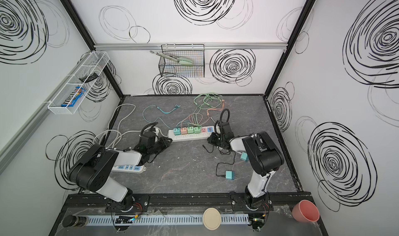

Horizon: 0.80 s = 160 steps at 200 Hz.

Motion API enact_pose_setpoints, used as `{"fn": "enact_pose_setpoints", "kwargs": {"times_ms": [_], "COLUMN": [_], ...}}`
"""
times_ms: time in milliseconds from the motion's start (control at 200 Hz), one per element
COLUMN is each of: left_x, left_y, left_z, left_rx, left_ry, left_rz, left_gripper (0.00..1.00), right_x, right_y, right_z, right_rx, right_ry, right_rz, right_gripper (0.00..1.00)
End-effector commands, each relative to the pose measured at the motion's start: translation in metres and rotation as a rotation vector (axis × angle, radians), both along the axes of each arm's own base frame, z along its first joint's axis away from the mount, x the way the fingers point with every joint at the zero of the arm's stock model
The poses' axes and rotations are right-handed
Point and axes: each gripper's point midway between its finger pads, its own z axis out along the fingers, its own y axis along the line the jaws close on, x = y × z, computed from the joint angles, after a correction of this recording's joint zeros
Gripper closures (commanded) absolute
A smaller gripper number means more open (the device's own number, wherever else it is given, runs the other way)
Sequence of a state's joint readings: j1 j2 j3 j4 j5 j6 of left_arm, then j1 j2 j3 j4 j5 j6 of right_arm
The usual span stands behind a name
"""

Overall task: Insert plugs into power strip
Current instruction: Move the socket to the top-center of the table.

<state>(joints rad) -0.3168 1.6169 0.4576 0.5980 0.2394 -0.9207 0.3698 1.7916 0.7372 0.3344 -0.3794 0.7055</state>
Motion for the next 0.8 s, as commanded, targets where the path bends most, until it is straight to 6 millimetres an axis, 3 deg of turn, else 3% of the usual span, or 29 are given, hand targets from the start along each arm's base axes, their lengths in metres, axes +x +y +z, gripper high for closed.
{"fn": "enact_pose_setpoints", "kwargs": {"times_ms": [0, 325, 490, 565, 655, 710, 796], "left_x": [0.036, 0.088, 0.107, 0.107, 0.099, 0.091, 0.074], "left_y": [0.004, 0.008, 0.01, 0.012, 0.019, 0.025, 0.033], "left_z": [0.018, 0.01, 0.011, 0.024, 0.044, 0.055, 0.074], "left_rx": [0.011, 0.049, 0.115, 0.143, 0.195, 0.228, 0.263], "left_ry": [-0.108, -0.107, -0.099, -0.117, -0.141, -0.15, -0.175], "left_rz": [0.029, 0.036, 0.019, 0.015, 0.043, 0.061, 0.083], "left_gripper": [0.65, 0.64, 0.6, 0.56, 0.45, 0.34, 0.25], "right_x": [0.021, 0.06, 0.079, 0.08, 0.074, 0.068, 0.054], "right_y": [0.0, 0.01, 0.012, 0.014, 0.014, 0.013, 0.017], "right_z": [-0.005, -0.017, -0.012, 0.0, 0.018, 0.031, 0.046], "right_rx": [-0.013, 0.002, 0.007, 0.013, 0.009, -0.008, -0.054], "right_ry": [-0.019, -0.013, -0.035, -0.052, -0.095, -0.131, -0.179], "right_rz": [-0.02, -0.034, -0.063, -0.058, -0.045, -0.032, 0.006], "right_gripper": [1.0, 0.97, 0.9, 0.83, 0.71, 0.61, 0.45]}}
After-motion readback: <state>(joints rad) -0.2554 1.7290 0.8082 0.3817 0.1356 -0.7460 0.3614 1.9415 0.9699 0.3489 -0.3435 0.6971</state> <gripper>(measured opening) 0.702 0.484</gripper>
